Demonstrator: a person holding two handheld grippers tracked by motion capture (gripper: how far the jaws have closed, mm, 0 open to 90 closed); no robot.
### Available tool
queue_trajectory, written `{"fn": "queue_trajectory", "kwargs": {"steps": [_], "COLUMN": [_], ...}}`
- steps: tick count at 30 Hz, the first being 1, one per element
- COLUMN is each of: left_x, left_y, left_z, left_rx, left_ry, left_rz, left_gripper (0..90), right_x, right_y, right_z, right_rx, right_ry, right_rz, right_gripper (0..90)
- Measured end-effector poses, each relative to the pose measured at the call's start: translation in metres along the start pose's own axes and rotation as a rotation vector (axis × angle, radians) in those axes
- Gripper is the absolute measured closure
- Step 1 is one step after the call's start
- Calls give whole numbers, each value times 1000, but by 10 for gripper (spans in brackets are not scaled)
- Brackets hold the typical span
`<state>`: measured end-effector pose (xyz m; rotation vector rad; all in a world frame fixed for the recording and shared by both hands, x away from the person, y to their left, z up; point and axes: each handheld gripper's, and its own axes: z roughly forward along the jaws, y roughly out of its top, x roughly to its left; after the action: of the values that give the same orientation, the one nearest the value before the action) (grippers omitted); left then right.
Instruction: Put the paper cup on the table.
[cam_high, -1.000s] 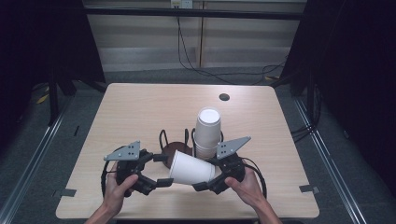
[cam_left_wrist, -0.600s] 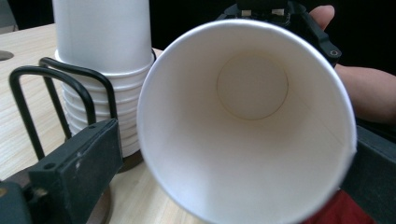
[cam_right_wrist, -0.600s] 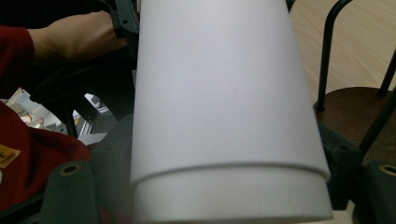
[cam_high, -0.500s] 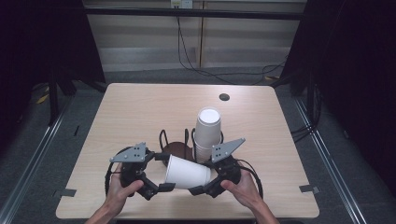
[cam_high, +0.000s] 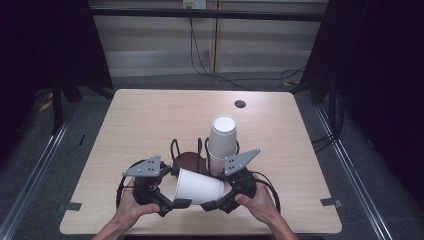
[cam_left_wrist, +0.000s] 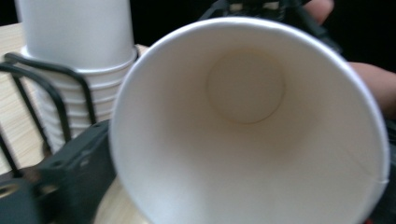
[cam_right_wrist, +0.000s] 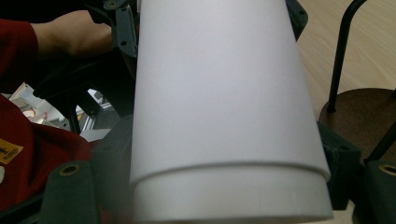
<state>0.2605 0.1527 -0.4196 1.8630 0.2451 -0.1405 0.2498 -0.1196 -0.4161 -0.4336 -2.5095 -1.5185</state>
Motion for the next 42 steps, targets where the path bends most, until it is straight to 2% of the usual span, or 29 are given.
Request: {"fn": "queue_trajectory", "kwargs": {"steps": [9, 12, 20, 25, 29, 31, 32, 33, 37, 42], "left_x": [0, 2, 2, 0, 3, 4, 4, 6, 6, 6], "left_y": [-3, -3, -1, 2, 2, 2, 2, 2, 2, 1], "left_z": [2, 0, -3, -4, -7, -8, -9, -8, -8, -9], "left_rx": [0, 1, 4, 15, 10, 16, 22, 32, 44, 73], "left_ry": [-11, -27, -44, -36, -17, -13, 4, 12, 17, 52], "left_rz": [-13, -31, -39, -37, -43, -51, -50, -54, -58, -72], "left_gripper": [59, 87, 144, 156, 159, 160, 160, 160, 160, 159], "right_x": [1, 0, -1, 0, -3, -4, -4, -4, -6, -6], "right_y": [-1, -2, -3, -3, -6, -7, -8, -9, -11, -14], "right_z": [3, 3, 2, 2, 1, 0, 0, -2, -5, -11], "right_rx": [6, 9, 2, -7, -12, -15, -14, -18, -38, -55], "right_ry": [1, -1, -2, -14, -26, -53, -74, -113, -108, -136], "right_rz": [-6, -12, -19, -27, -11, 0, 7, 13, 28, 37], "right_gripper": [246, 247, 239, 225, 160, 149, 148, 146, 145, 145]}}
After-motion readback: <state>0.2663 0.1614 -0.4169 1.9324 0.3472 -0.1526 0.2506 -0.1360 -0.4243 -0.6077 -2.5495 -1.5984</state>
